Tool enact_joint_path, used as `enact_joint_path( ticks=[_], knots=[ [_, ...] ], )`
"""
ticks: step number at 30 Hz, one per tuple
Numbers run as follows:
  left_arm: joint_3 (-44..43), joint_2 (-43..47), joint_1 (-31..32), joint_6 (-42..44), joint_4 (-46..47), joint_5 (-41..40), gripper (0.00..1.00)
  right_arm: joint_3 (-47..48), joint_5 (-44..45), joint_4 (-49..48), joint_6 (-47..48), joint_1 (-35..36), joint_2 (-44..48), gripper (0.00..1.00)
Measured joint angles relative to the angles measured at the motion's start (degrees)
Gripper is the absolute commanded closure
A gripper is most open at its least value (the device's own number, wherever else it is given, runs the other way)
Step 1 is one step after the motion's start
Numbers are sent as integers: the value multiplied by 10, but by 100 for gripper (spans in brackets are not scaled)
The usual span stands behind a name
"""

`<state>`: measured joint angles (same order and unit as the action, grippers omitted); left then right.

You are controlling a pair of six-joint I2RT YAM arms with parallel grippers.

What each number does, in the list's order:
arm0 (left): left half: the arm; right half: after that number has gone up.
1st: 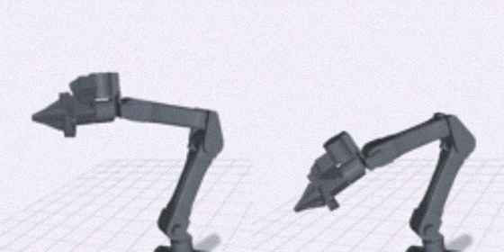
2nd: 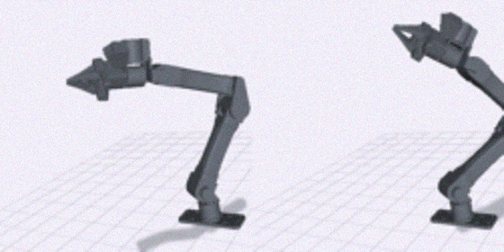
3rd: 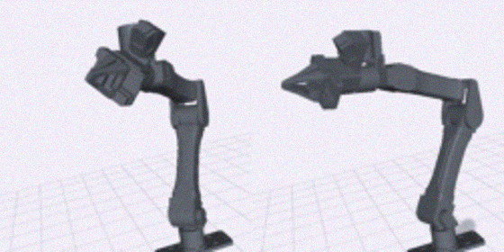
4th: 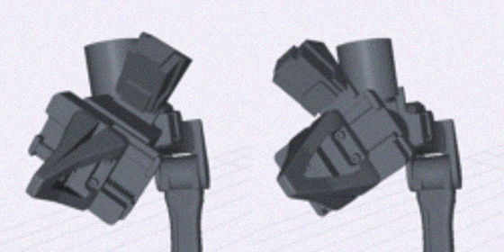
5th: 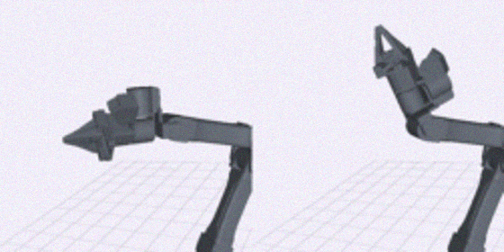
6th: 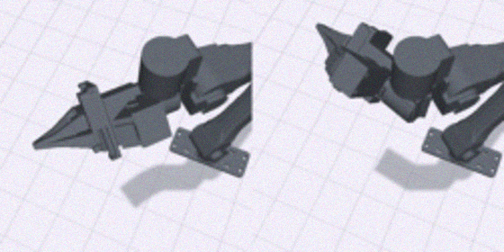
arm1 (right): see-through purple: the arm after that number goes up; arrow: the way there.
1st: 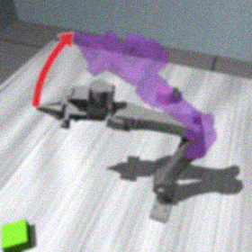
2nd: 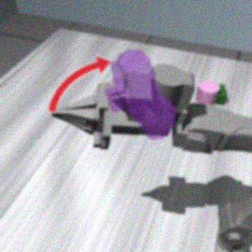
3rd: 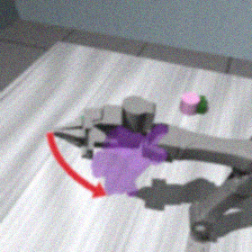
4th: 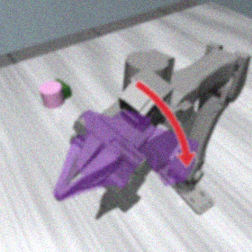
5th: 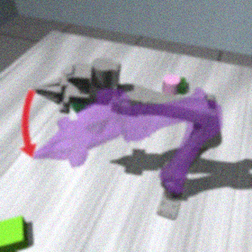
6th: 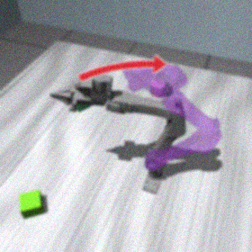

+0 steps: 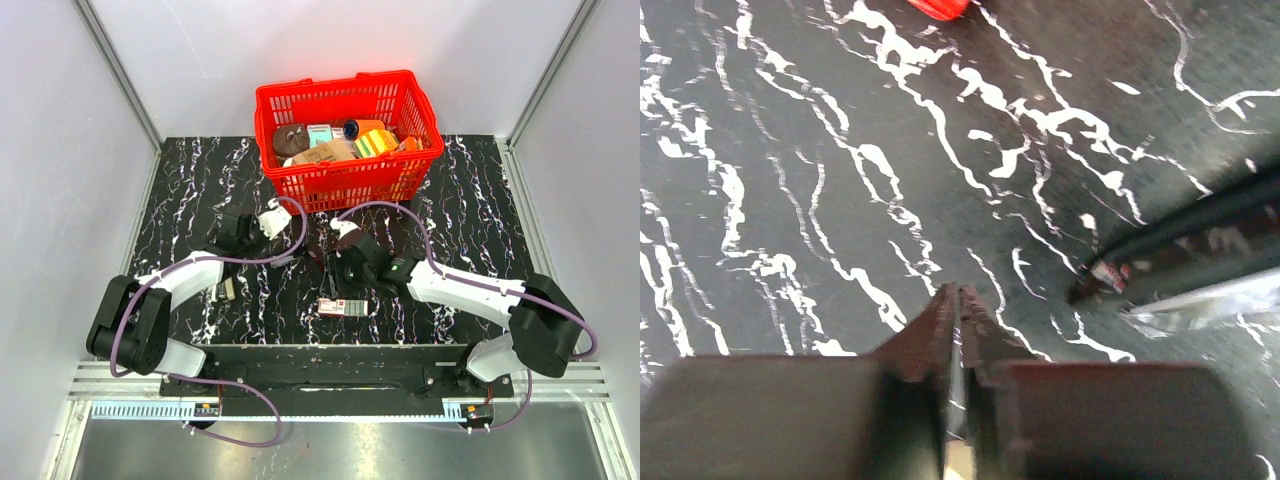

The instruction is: Unload the staples from the stapler

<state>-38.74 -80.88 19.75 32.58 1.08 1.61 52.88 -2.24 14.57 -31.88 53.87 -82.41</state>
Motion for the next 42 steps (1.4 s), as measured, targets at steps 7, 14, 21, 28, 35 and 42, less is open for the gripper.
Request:
enact_joint_path(
  ticks=[7, 14, 21, 28, 35, 42],
  knots=[
    [0, -3, -2, 6, 38, -22, 100, 3, 3, 23, 16, 7, 0, 100],
    [0, -6, 12, 6, 38, -24, 100, 5, 16, 29, 21, 15, 0, 100],
    [10, 10, 17, 7, 8, 5, 92, 30, 59, 52, 36, 45, -12, 100],
    [14, 45, 18, 14, -61, 95, 75, 55, 91, 65, 57, 68, -36, 100],
    [2, 47, 14, 56, -78, 155, 59, 58, 103, 92, 71, 83, -49, 100],
    [-27, 8, 13, 96, -96, 197, 60, 58, 116, 108, 80, 91, -49, 100]
  ],
)
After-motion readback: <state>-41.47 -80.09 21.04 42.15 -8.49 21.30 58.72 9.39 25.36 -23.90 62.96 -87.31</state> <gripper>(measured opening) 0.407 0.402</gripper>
